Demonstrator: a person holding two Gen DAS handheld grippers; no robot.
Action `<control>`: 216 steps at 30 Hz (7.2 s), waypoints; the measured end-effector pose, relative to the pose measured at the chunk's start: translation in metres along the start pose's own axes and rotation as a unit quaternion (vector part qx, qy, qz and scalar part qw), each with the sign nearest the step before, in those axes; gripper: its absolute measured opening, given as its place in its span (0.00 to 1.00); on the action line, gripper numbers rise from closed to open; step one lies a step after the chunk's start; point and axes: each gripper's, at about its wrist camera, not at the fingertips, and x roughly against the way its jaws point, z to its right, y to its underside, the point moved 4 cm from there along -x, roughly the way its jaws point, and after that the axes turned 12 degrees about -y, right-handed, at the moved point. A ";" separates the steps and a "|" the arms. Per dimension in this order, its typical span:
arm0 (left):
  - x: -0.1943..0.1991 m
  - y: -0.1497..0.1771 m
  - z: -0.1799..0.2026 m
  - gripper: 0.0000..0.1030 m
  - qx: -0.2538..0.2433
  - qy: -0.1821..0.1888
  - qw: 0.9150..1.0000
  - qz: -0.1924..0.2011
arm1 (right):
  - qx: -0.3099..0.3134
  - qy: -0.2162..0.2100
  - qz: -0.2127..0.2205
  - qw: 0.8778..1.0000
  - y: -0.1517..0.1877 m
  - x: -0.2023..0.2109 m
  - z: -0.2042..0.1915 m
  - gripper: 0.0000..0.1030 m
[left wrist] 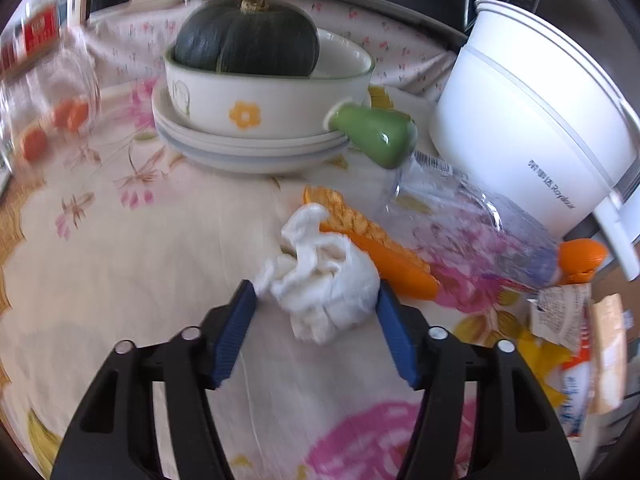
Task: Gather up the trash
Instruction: 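Grasp the crumpled white tissue with the left tool while the right tool holds the carton, then carry tissue and carton over the white bin while opening the right tool to drop the carton, then open the left tool to drop the tissue into the bin, then move both tools back over the table, then grasp the yellow snack wrapper with the right tool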
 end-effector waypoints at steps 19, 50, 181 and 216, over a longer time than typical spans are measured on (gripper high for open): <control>0.154 0.029 -0.033 0.32 -0.008 0.049 0.994 0.099 | 0.051 -0.006 0.010 0.999 0.006 0.003 -0.026 0.25; 0.254 0.084 0.003 0.33 0.016 0.159 0.975 0.156 | 0.139 0.084 0.205 0.965 -0.012 0.155 -0.030 0.26; 0.160 0.102 0.008 0.79 0.049 0.048 0.997 0.028 | 0.124 0.248 0.167 0.946 -0.022 0.094 0.015 0.93; 0.118 0.090 -0.150 0.79 0.180 -0.014 0.983 -0.023 | 0.130 0.198 0.058 0.970 -0.034 -0.078 -0.052 0.93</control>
